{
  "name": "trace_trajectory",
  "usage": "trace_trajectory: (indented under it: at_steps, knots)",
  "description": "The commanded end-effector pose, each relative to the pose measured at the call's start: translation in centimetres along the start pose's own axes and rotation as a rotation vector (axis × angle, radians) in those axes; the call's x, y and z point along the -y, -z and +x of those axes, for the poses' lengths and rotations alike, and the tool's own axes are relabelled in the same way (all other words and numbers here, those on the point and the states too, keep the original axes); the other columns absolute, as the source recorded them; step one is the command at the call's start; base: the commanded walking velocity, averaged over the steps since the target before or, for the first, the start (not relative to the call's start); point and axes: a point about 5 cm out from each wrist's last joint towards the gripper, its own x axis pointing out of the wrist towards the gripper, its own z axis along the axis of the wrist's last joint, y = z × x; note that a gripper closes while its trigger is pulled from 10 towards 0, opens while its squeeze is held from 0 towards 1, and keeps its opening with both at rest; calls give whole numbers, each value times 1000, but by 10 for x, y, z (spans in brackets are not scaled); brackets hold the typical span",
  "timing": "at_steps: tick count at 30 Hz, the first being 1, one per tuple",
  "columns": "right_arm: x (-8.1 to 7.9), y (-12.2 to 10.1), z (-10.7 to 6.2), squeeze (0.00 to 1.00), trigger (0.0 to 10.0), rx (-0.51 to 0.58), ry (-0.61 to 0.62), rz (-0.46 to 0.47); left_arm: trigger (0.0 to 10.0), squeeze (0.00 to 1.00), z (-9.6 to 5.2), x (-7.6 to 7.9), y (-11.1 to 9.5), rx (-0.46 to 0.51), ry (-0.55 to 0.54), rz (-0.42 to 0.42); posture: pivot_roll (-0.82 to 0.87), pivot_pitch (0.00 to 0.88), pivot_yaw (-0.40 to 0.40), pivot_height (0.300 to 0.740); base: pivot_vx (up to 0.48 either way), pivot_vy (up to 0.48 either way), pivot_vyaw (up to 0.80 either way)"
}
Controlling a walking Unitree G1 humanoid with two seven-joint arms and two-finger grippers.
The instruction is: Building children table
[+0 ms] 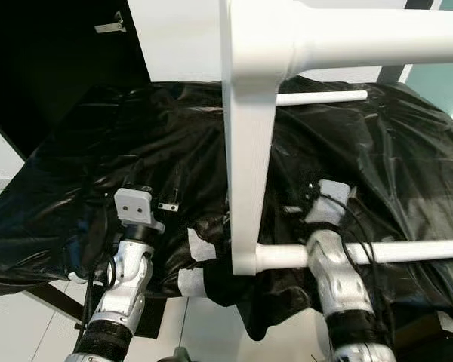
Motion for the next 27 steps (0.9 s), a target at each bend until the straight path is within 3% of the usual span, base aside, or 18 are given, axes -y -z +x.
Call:
trace_trajectory:
  at_steps: [1,3,4,11,13,14,15,17,18,19,27]
  knots:
    - [7,1,-10,0,10000,28,82,-137,10000,0,-3,-1,3,-20,-13,4,135,0,61,740,0,0,0]
    - [7,1,-10,0,10000,28,82,-137,10000,0,-3,-1,3,-20,-13,4,135,0,61,740,0,0,0]
    - [11,0,-15,0,10000,47,117,-196,10000,0,-3,0,3,-22,-10,2,127,0,64,740,0,0,0]
    - [19,-8,-27,0,10000,126,213,-360,10000,0,-1,3,4,-20,3,-7,110,0,70,740,0,0,0]
    - [15,-23,-32,0,10000,232,216,-493,10000,0,1,5,4,-16,10,-10,107,0,73,740,0,0,0]
    - [15,-23,-32,0,10000,232,216,-493,10000,0,1,5,4,-16,10,-10,107,0,73,740,0,0,0]
    - [12,-32,-33,0,10000,286,207,-564,10000,0,2,5,3,-14,11,-11,107,0,73,740,0,0,0]
    - [12,-32,-33,0,10000,286,207,-564,10000,0,2,5,3,-14,11,-11,107,0,73,740,0,0,0]
    - [8,-46,-39,0,10000,379,215,-698,10000,0,1,4,4,-15,12,-9,107,0,73,740,0,0,0]
    - [7,-50,-41,0,10000,404,220,-736,10000,0,0,3,4,-16,13,-8,107,0,72,740,0,0,0]
    - [9,-55,-59,0,10000,486,224,-856,10000,0,-3,5,8,-29,27,-9,98,0,76,740,0,0,0]
